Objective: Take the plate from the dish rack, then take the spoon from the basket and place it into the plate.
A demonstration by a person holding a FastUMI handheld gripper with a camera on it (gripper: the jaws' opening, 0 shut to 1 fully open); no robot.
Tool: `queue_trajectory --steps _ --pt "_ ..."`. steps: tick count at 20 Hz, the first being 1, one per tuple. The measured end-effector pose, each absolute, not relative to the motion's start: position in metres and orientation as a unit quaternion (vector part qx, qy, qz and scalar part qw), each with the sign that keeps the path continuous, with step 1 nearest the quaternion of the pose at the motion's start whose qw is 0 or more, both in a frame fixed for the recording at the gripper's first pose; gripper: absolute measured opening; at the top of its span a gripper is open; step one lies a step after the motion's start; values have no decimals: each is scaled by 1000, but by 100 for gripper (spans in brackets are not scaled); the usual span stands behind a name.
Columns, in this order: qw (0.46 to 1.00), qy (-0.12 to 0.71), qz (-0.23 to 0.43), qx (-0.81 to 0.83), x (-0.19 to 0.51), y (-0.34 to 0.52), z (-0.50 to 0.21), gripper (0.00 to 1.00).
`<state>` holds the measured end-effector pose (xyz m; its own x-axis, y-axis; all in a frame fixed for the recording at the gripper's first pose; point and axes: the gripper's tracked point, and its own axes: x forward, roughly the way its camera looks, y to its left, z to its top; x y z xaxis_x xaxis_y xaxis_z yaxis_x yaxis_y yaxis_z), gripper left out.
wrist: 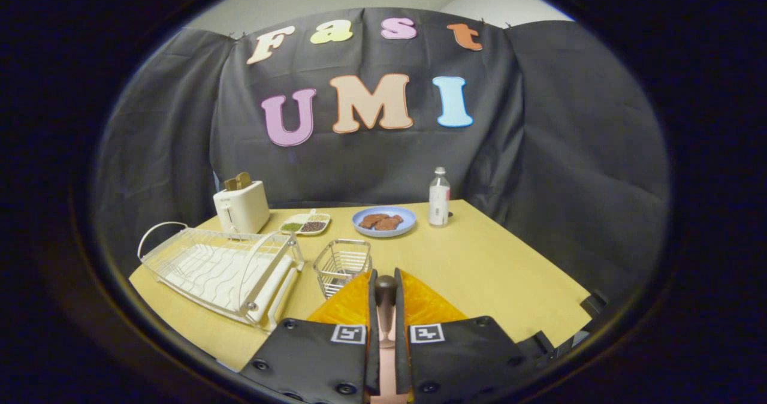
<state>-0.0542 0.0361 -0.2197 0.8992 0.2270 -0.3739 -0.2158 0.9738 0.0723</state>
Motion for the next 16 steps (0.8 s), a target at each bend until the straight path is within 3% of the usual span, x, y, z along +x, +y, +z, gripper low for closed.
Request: queue_trajectory --steps 8,16 --pt "973 220 73 0 -87 17 -233 20" --pt "980 173 97 11 -88 71 -153 84"
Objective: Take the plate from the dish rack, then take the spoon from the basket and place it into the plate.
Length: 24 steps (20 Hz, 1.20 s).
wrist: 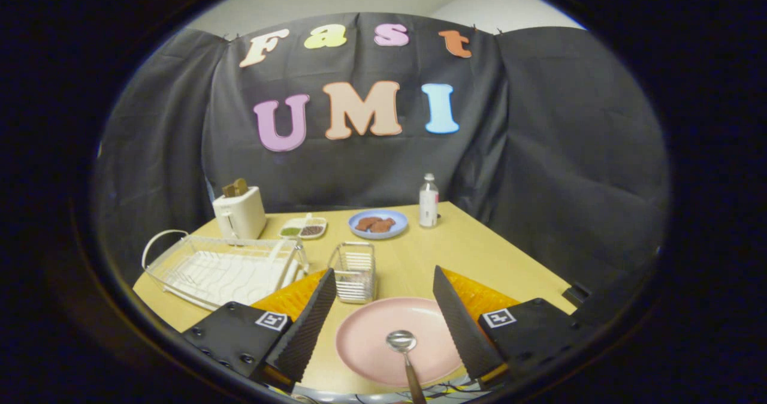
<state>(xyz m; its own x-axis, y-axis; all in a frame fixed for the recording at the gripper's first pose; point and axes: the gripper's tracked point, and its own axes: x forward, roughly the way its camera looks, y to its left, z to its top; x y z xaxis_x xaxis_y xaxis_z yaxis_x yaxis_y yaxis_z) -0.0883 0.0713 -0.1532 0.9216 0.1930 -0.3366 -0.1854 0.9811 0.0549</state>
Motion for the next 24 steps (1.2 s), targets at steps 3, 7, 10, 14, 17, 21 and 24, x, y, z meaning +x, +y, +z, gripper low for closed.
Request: queue_trajectory --steps 3,7,10,14,17,21,24 --pt "982 138 126 18 -86 109 -101 100" --pt "982 99 155 38 -87 147 -43 100" --pt "981 85 164 54 -90 160 -17 100" --pt "981 82 166 52 -97 163 -7 100" --pt "982 81 166 47 -100 162 -3 100" --pt "983 79 161 45 -102 158 -2 100" --pt "983 80 156 45 -104 156 -3 100"
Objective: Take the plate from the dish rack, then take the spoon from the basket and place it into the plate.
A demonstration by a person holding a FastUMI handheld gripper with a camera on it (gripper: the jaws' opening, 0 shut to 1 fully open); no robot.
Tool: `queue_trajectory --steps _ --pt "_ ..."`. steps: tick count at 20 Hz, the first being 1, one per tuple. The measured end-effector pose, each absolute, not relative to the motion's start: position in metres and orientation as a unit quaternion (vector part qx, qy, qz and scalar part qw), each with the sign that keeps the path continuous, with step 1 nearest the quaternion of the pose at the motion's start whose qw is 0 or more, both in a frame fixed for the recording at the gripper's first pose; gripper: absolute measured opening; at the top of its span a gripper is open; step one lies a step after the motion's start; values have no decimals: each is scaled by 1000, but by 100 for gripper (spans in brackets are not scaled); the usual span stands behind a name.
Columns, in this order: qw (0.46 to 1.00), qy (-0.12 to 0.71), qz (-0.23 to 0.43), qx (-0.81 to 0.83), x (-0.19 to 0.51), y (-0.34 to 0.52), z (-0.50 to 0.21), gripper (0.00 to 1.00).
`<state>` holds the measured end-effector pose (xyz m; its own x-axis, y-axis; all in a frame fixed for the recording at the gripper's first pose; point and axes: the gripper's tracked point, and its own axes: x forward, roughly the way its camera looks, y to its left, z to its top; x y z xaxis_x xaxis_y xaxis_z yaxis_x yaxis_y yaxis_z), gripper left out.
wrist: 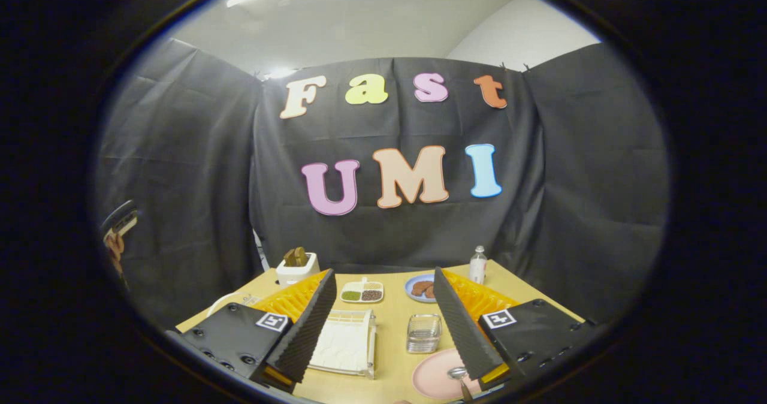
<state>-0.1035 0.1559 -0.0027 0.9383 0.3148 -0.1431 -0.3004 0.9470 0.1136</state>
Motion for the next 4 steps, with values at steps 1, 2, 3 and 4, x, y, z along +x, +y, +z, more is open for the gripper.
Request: queue_trajectory --steps 1,2,3,4 --pt "983 81 156 44 -104 156 -4 100" --pt "984 81 155 42 -105 155 -4 100" --pt "984 80 153 41 -104 153 -3 100" --pt "984 80 152 42 -105 153 -3 100"
